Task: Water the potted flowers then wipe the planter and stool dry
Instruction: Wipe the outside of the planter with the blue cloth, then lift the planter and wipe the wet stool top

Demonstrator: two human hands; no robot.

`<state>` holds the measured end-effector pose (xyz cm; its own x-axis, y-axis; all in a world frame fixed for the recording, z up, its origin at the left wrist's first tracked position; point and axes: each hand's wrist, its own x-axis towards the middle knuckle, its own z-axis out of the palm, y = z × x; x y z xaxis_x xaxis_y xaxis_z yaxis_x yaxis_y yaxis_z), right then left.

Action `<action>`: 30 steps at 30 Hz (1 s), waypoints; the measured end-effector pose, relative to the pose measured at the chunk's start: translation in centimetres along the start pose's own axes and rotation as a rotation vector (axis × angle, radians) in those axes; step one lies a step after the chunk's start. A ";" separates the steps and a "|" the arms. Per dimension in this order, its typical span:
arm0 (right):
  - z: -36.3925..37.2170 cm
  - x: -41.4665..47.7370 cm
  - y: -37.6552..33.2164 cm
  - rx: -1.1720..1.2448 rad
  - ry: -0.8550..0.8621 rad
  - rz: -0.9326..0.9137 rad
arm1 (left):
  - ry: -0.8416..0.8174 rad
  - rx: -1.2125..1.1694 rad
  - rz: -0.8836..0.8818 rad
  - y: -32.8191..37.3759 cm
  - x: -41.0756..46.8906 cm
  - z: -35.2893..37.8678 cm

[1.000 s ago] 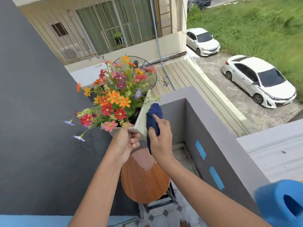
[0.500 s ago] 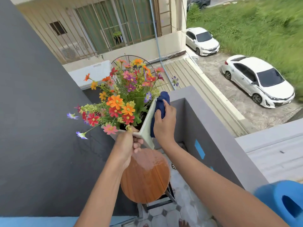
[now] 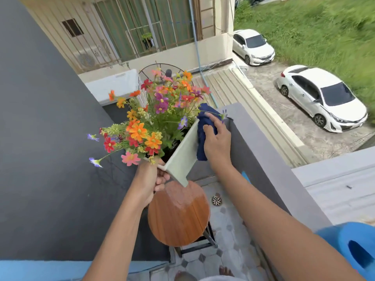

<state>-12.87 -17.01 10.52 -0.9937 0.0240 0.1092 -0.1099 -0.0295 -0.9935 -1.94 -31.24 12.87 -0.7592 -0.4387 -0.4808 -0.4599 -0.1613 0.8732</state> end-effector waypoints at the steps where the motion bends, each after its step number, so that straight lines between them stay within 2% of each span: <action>1: -0.5 1.1 -0.2 -0.015 -0.057 0.017 | 0.008 0.013 -0.002 -0.1 -0.3 -0.3; 6: -1.6 3.8 -0.5 0.016 -0.356 0.208 | 0.023 0.013 -0.012 -0.4 -1.5 -1.4; 9: -1.0 4.4 1.0 -0.009 -0.424 0.209 | 0.023 -0.025 0.009 -0.7 -1.8 -1.7; 14: -0.6 2.8 5.5 -0.084 -0.571 0.326 | 0.078 -0.064 -0.014 -1.3 -0.9 -3.2; 20: -0.2 -0.8 12.9 -0.219 -0.551 0.397 | 0.119 -0.090 -0.067 -3.1 2.7 -5.5; 23: 1.2 -2.6 17.0 -0.398 -0.566 0.349 | 0.131 -0.093 -0.085 -4.5 5.2 -6.2; 28: 4.3 -4.1 25.2 -0.720 -0.437 0.223 | 0.187 -0.065 -0.073 -6.2 10.0 -7.8; 30: 5.8 -3.8 28.7 -0.801 -0.457 0.179 | 0.216 -0.049 -0.059 -6.9 12.1 -8.7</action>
<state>-12.39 -23.70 -18.26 -0.9249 -0.3139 -0.2146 -0.0762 0.7059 -0.7042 -3.95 -43.13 1.67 -0.6131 -0.6055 -0.5074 -0.4734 -0.2327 0.8496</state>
